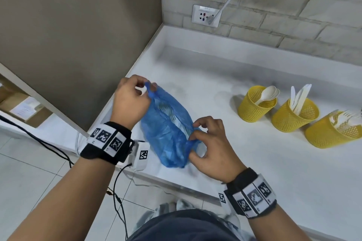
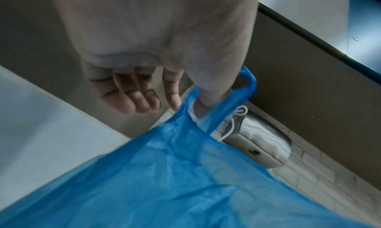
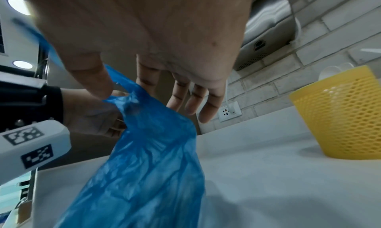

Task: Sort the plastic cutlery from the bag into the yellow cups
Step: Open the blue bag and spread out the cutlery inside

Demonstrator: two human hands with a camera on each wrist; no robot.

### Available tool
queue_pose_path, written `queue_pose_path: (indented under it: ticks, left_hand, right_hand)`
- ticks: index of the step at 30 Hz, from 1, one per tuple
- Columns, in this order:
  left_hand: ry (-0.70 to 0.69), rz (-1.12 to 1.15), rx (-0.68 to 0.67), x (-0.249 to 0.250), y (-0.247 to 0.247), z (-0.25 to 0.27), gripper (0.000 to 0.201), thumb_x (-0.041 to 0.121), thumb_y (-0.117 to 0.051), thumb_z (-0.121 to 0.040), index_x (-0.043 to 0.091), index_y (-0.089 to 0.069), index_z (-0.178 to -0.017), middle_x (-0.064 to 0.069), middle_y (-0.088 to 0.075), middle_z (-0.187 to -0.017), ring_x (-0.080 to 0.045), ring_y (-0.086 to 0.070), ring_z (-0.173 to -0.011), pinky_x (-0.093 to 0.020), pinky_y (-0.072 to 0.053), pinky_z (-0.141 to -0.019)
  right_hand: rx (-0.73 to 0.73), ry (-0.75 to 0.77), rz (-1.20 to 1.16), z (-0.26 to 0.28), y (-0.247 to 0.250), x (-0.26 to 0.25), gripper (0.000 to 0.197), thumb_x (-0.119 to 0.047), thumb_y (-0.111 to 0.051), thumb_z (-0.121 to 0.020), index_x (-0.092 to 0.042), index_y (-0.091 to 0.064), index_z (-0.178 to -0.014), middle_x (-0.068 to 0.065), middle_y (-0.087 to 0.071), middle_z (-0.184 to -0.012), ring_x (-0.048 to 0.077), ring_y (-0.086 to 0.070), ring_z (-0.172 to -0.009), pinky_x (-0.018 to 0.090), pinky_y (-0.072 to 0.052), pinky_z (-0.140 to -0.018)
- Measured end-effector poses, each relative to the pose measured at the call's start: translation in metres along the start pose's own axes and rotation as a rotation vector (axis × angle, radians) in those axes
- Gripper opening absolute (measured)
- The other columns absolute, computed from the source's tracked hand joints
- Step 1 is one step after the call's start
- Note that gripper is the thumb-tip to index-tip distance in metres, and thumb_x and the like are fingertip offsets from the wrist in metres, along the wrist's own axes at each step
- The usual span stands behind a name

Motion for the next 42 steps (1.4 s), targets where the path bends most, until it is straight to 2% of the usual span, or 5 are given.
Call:
queue_pose_path:
  ticks: [9, 19, 30, 35, 42]
  left_hand:
    - [-0.061, 0.084, -0.079, 0.027, 0.006, -0.013, 0.017, 0.011, -0.059, -0.091, 0.024, -0.07, -0.086, 0.005, -0.07, -0.106, -0.003, -0.067, -0.084, -0.021, -0.052, -0.088]
    - [0.101, 0.354, -0.379, 0.043, 0.033, -0.017, 0.043, -0.001, -0.038, -0.089, 0.021, -0.06, -0.118, 0.0, -0.073, -0.073, -0.013, -0.053, -0.059, -0.029, -0.038, -0.063]
    - [0.006, 0.014, -0.498, 0.052, 0.04, -0.011, 0.027, 0.025, -0.053, -0.093, 0.039, -0.07, -0.109, 0.01, -0.072, -0.09, -0.019, -0.062, -0.082, -0.037, -0.047, -0.079]
    - [-0.265, -0.662, -0.607, 0.053, 0.036, -0.007, 0.044, 0.072, -0.069, -0.075, 0.051, -0.059, -0.112, 0.019, -0.058, -0.092, -0.014, -0.05, -0.102, -0.038, -0.044, -0.094]
    - [-0.183, -0.501, -0.524, 0.037, 0.021, -0.005, 0.022, 0.055, -0.076, -0.083, 0.032, -0.075, -0.084, 0.016, -0.06, -0.077, -0.014, -0.063, -0.082, -0.028, -0.044, -0.066]
  right_hand:
    - [-0.01, 0.091, -0.373, -0.004, 0.037, -0.052, 0.012, 0.004, -0.066, -0.081, -0.006, -0.062, -0.078, 0.0, -0.071, -0.095, 0.016, -0.068, -0.092, 0.027, -0.052, -0.088]
    - [0.086, -0.218, -0.276, -0.01, 0.048, -0.048, 0.022, -0.033, -0.058, -0.099, -0.019, -0.056, -0.082, 0.005, -0.052, -0.056, 0.013, -0.047, -0.053, 0.029, -0.04, -0.055]
    - [-0.268, -0.483, 0.349, -0.019, 0.014, -0.015, 0.042, -0.063, -0.045, -0.096, -0.025, -0.059, -0.106, -0.002, -0.06, -0.086, 0.03, -0.061, -0.082, 0.034, -0.041, -0.067]
    - [-0.275, -0.52, 0.434, -0.022, 0.009, 0.0, 0.051, -0.064, -0.047, -0.097, -0.016, -0.044, -0.113, 0.001, -0.057, -0.091, 0.032, -0.066, -0.091, 0.035, -0.041, -0.066]
    - [-0.247, -0.557, 0.509, -0.027, 0.013, 0.023, 0.029, -0.037, -0.038, -0.105, -0.02, -0.06, -0.096, 0.006, -0.06, -0.104, 0.031, -0.059, -0.105, 0.042, -0.047, -0.086]
Point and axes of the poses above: each hand's wrist, its own z-axis away from the middle knuckle, its own y-axis out of the back of the hand, x = y × z, the point moved 1 cm from there along -z, towards the middle knuckle
